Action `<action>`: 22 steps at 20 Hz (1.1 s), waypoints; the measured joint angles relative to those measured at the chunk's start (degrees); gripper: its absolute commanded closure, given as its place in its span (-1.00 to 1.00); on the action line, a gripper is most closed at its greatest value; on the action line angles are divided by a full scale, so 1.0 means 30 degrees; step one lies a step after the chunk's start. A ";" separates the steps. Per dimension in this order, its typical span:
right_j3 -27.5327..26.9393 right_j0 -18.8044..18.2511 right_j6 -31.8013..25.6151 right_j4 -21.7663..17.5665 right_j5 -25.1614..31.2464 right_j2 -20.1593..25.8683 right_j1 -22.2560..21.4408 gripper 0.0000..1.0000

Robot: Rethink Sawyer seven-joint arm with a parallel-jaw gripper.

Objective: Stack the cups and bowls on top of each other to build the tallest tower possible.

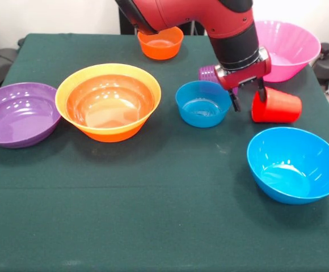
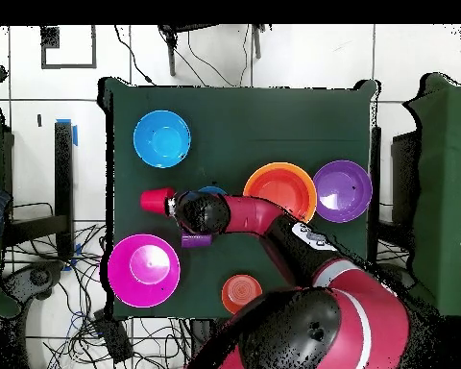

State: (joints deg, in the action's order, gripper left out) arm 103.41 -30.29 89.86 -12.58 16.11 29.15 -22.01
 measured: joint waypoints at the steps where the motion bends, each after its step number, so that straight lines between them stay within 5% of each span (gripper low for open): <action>1: 0.0088 -0.0047 0.0000 -0.0004 0.0000 0.0025 -0.0029 -1.00; 22: 0.0653 -0.0518 0.0000 -0.0004 0.0000 0.0316 -0.0349 -1.00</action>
State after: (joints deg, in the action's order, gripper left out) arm 105.37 -31.84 89.86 -12.60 16.11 30.10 -23.06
